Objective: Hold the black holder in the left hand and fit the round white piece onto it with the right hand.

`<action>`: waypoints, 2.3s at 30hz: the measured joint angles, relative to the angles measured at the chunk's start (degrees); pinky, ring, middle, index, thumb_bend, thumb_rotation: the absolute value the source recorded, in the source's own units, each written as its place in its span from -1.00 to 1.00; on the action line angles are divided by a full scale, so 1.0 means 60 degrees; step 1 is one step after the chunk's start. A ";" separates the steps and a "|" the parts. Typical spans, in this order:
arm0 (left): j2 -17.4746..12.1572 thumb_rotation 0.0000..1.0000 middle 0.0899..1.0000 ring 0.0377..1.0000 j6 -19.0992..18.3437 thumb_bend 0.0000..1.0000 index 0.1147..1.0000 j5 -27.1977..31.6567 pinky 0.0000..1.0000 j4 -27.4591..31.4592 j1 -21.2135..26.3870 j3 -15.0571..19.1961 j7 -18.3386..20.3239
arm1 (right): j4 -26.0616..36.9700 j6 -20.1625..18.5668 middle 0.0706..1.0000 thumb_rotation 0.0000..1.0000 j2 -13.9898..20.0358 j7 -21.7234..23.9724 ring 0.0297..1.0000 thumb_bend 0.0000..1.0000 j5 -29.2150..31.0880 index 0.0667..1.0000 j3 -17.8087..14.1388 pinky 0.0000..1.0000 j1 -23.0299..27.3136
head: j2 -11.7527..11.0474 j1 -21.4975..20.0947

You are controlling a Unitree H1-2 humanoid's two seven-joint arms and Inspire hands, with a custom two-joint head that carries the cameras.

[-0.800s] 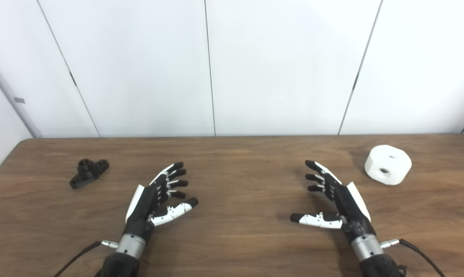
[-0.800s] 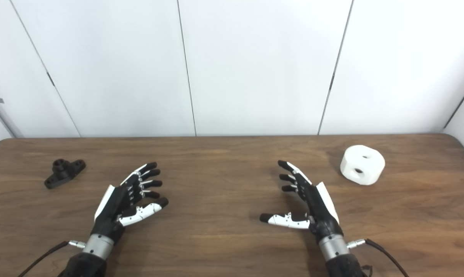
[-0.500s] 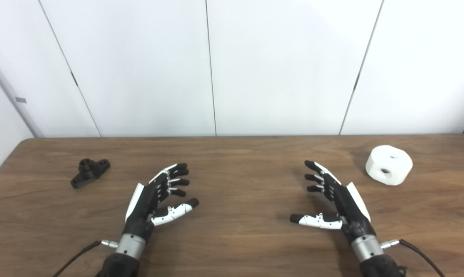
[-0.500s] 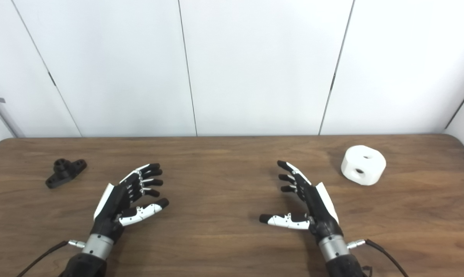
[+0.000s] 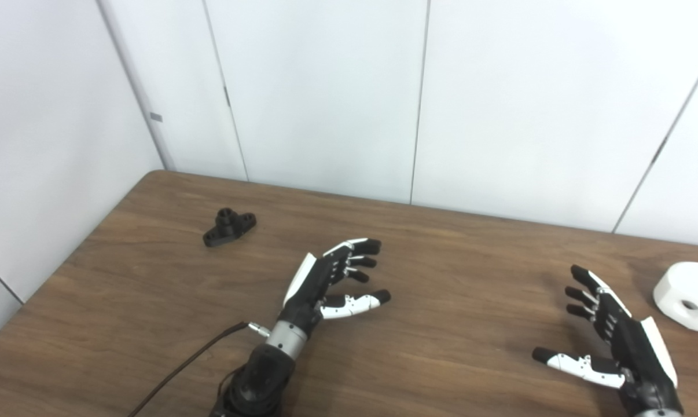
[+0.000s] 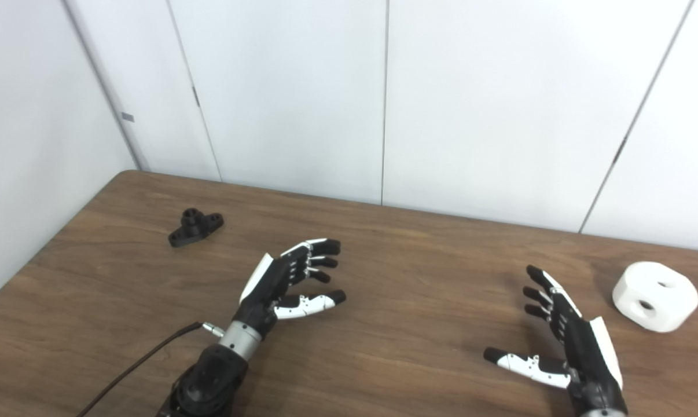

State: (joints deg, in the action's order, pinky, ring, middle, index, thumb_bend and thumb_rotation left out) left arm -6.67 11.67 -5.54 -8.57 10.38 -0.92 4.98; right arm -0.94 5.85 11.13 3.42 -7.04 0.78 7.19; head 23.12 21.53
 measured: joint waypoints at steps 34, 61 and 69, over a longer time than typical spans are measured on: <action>0.0183 -1.00 0.41 0.30 0.0080 0.37 0.41 -0.0058 0.08 -0.0132 0.0102 -0.0006 -0.0100 | 0.0770 -0.0698 0.80 -1.00 0.0007 0.0181 0.64 0.45 -0.0194 0.72 -0.0002 0.29 -0.0063 | -0.0132 0.0719; -0.2231 -1.00 0.43 0.30 -0.2162 0.46 0.44 -0.0879 0.05 0.2212 -0.0125 0.1201 0.0356 | 0.1090 -0.0837 0.81 -1.00 0.0025 0.0191 0.65 0.37 -0.0183 0.73 -0.0025 0.39 -0.0143 | 0.0044 0.0704; -0.2245 -0.96 0.68 0.66 -0.2567 0.45 0.63 -0.1068 0.42 0.2232 0.0039 0.2038 -0.0382 | 0.1145 -0.0920 0.82 -1.00 0.0032 0.0208 0.67 0.34 -0.0180 0.75 -0.0016 0.41 -0.0142 | 0.0073 0.0792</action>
State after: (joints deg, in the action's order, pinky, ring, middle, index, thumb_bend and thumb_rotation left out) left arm -20.14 -3.73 -11.94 4.82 10.61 11.31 2.69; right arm 5.93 0.33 11.32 4.67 -8.11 0.68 6.33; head 23.55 26.28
